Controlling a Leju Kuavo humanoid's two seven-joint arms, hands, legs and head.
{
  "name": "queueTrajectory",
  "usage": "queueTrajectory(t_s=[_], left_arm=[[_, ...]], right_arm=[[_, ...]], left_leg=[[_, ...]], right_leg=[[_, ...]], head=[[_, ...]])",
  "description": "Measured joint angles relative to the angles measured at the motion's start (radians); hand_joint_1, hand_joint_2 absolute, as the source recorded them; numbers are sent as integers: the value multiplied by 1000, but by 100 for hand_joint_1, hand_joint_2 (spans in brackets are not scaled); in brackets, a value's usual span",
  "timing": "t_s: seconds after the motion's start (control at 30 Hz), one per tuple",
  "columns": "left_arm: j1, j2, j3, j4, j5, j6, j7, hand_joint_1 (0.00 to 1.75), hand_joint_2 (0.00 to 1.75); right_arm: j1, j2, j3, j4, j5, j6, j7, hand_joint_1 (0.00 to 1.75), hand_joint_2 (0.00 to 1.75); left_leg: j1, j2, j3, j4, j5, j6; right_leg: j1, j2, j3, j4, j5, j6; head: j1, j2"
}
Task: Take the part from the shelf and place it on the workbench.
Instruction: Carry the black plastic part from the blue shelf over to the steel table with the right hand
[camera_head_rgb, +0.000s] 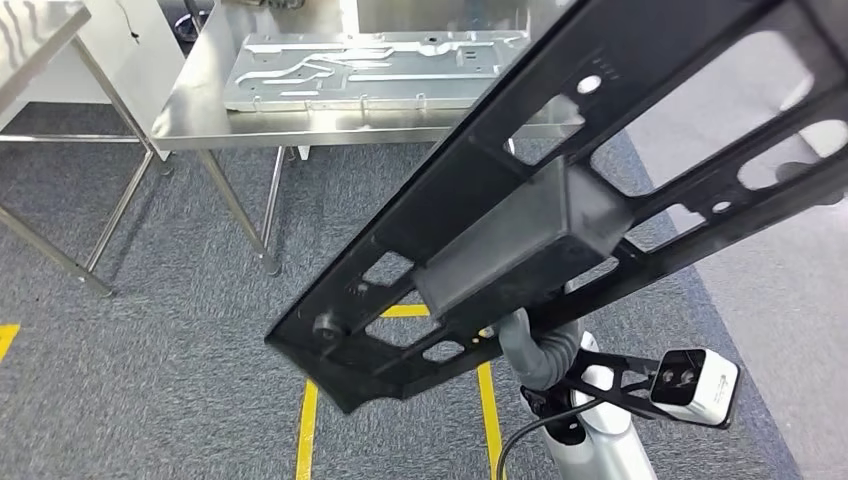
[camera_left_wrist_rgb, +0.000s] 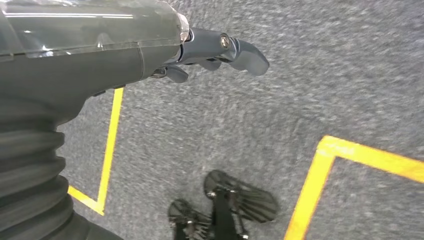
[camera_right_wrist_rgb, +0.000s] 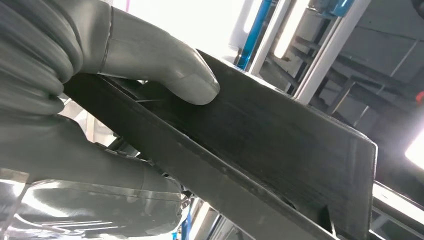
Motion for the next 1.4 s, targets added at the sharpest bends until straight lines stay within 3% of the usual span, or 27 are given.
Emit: queueTrajectory(t_s=[0.07, 0.13, 0.2, 0.23, 0.27, 0.33, 0.4, 0.5, 0.57, 0.67, 0.7, 0.73, 0.77, 0.83, 0.9, 0.97, 1.07, 1.13, 1.2, 1.23, 1.27, 1.37, 1.4], left_arm=[[-5, 0, 0, 0, 0, 0, -1, 0, 175], [-6, 0, 0, 0, -1, 0, -2, 0, 175], [-5, 0, 0, 0, -2, -1, -2, 0, 175], [-5, 0, 0, 0, -2, -1, -1, 0, 175], [-5, 0, 0, 0, -2, -1, -2, 0, 175], [-5, 0, 0, 0, -2, -1, -2, 0, 175], [-6, 0, 0, 0, -3, -1, -2, 0, 175], [-7, 0, 0, 0, -5, -1, -2, 0, 175], [-10, -1, 0, 0, -7, -2, -2, 0, 175], [-10, -1, 0, 0, -7, -3, -3, 0, 175], [-8, 0, 0, 0, -7, -3, -3, 0, 175], [-7, 0, 0, 0, -7, -3, -4, 0, 175], [-5, 0, 0, 0, -8, -3, -4, 0, 175], [-5, 1, 0, 0, -8, -3, -5, 0, 175], [-5, 2, 0, 0, -8, -3, -5, 0, 175], [-3, 4, 0, 0, -9, -3, -7, 0, 175], [-2, 2, 1, 0, -8, -3, -9, 0, 175], [-4, 2, 0, 0, -8, -3, -11, 0, 175], [-3, 2, 0, 0, -8, -3, -12, 0, 175], [-2, 1, 1, 0, -8, -3, -12, 0, 175], [-1, 1, 1, 0, -8, -4, -12, 0, 175], [0, -1, 1, 0, -9, -5, -12, 0, 175], [-1, -1, 1, 0, -9, -5, -13, 0, 175]], right_arm=[[-3, 0, -1, -2, 0, -2, 0, 175, 175], [-2, 0, -1, -1, 1, -5, 1, 175, 175], [1, -1, -4, -1, 1, -8, 1, 175, 175], [2, -1, -6, -1, 1, -10, 1, 175, 175], [2, -1, -7, -1, 1, -11, 1, 175, 175], [5, -2, -9, 0, 4, -13, 1, 175, 175], [9, -2, -12, 1, 7, -13, 2, 175, 175], [12, -1, -15, -1, 10, -14, 1, 175, 175], [11, 0, -17, -3, 14, -13, 0, 175, 175], [13, 2, -17, -4, 20, -13, 0, 175, 175], [15, 2, -17, -4, 21, -13, 0, 175, 175], [16, 2, -17, -4, 22, -14, 0, 175, 175], [16, 2, -17, -4, 22, -15, 0, 175, 175], [16, 2, -17, -4, 22, -17, 0, 175, 175], [16, 2, -17, -4, 22, -18, 1, 175, 175], [16, 1, -17, -3, 22, -18, 2, 175, 175], [17, 1, -17, -2, 23, -19, 1, 175, 175], [17, 1, -17, -1, 24, -22, 0, 175, 175], [21, 0, -17, 2, 25, -26, -3, 175, 175], [24, 0, -17, 4, 25, -28, -4, 175, 175], [26, -1, -17, 5, 26, -29, -5, 175, 175], [27, -2, -17, 6, 27, -30, -10, 175, 175], [26, -2, -17, 7, 28, -30, -12, 175, 175]], left_leg=[[5, -2, 26, -22, -5, 8], [7, -2, 48, -34, -17, 10], [10, -3, 73, -37, -35, 8], [12, -4, 87, -37, -46, 5], [15, -5, 103, -37, -57, 0], [19, -7, 130, -36, -80, -11], [19, -6, 144, -38, -98, -25], [20, -3, 159, -27, -99, -47], [23, -2, 143, 25, -116, -52], [21, -2, 27, 210, -193, -53], [20, -2, -11, 257, -211, -51], [19, -2, -33, 268, -206, -47], [17, -2, -36, 243, -178, -41], [12, -1, -3, 115, -79, -28], [4, 0, 26, 14, -42, -18], [-2, -1, 32, -10, -50, -8], [3, -3, 57, -21, -35, 9], [5, -4, 69, -24, -41, 15], [4, -4, 77, -24, -52, 17], [4, -5, 83, -24, -59, 16], [4, -6, 92, -24, -67, 15], [5, -7, 129, -27, -95, 7], [5, -7, 137, -30, -102, 2]], right_leg=[[-4, -3, -60, 95, 1, 11], [-12, -5, -145, 199, -41, 23], [-22, -7, -207, 235, -77, 34], [-26, -9, -219, 214, -67, 38], [-30, -11, -216, 164, -28, 41], [-33, -19, -195, 41, 81, 42], [-28, -26, -185, -18, 132, 29], [-24, -21, -171, -27, 133, 1], [-25, -19, -152, -34, 128, -13], [-20, -17, -137, -36, 114, -26], [-17, -16, -133, -36, 108, -27], [-15, -14, -127, -36, 103, -28], [-12, -13, -119, -36, 97, -28], [-9, -12, -101, -36, 84, -25], [-7, -12, -91, -36, 73, -18], [-5, -11, -87, -29, 72, -4], [-7, -12, -93, 8, 56, 16], [-12, -12, -143, 101, 12, 25], [-15, -13, -224, 214, -27, 31], [-16, -13, -252, 241, -26, 33], [-16, -13, -261, 226, -2, 33], [-14, -14, -215, 51, 125, 21], [-9, -15, -203, 6, 145, 15]], head=[[0, 0], [0, 0], [0, 0], [0, 0], [0, 0], [0, 0], [1, 0], [1, 0], [0, 0], [0, 0], [0, 0], [0, 0], [0, 0], [0, 0], [0, 0], [0, 0], [1, 0], [1, 0], [0, 0], [0, 0], [0, 0], [0, 0], [0, 0]])
